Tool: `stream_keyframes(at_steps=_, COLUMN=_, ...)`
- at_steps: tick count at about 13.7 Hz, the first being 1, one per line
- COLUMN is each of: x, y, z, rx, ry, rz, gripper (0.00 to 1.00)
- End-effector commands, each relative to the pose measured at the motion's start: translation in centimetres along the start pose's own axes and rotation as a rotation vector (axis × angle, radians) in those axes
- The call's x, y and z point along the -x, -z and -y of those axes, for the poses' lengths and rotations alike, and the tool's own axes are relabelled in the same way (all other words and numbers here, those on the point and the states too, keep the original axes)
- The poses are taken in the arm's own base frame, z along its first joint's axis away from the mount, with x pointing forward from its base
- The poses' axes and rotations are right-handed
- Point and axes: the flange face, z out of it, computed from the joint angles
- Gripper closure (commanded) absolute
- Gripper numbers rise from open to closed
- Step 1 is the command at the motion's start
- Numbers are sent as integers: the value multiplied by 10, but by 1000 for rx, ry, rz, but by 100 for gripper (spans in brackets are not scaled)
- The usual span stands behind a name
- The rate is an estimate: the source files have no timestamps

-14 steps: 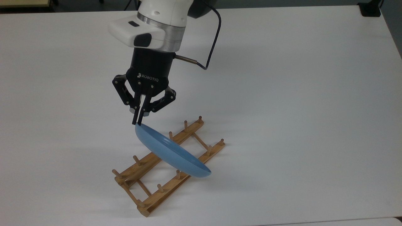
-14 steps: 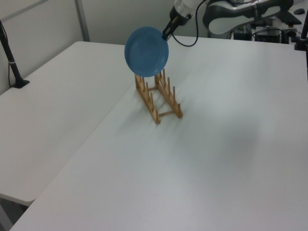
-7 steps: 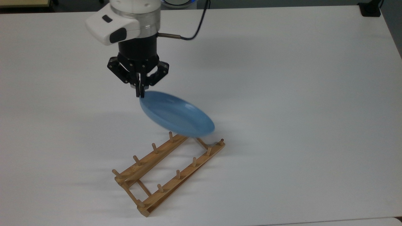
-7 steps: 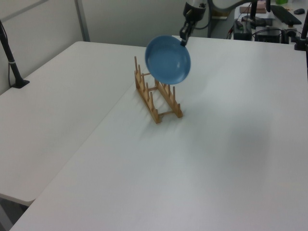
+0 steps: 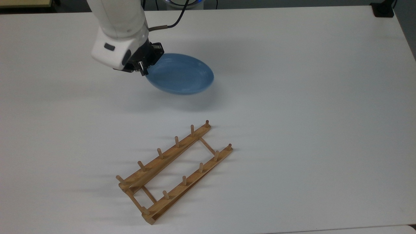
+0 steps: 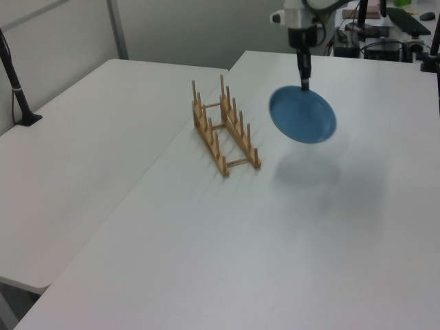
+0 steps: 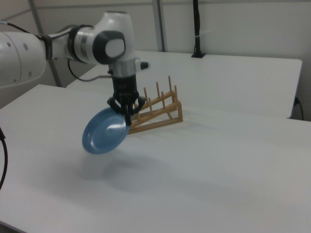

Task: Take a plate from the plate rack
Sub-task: 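Lift the blue plate up and out of the wooden rack, then carry the blue plate away from the rack and lower it toward the table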

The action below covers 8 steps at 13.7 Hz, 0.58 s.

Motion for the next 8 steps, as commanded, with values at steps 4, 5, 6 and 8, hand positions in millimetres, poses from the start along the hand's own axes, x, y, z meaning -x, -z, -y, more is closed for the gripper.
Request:
stream_keyframes(at_steps=4, x=4, y=-126, z=-40, rx=-91, ry=228, rz=231, gripper=100)
stream_keyframes(at_steps=5, x=5, y=-133, z=-43, rx=-97, ry=227, rz=236, gripper=100)
stream_keyframes(at_steps=6, x=4, y=-134, z=-44, rx=-93, ry=217, rz=235, gripper=99)
stream_keyframes(at_steps=8, x=1, y=-120, z=-40, rx=-70, ry=159, rz=220, gripper=57)
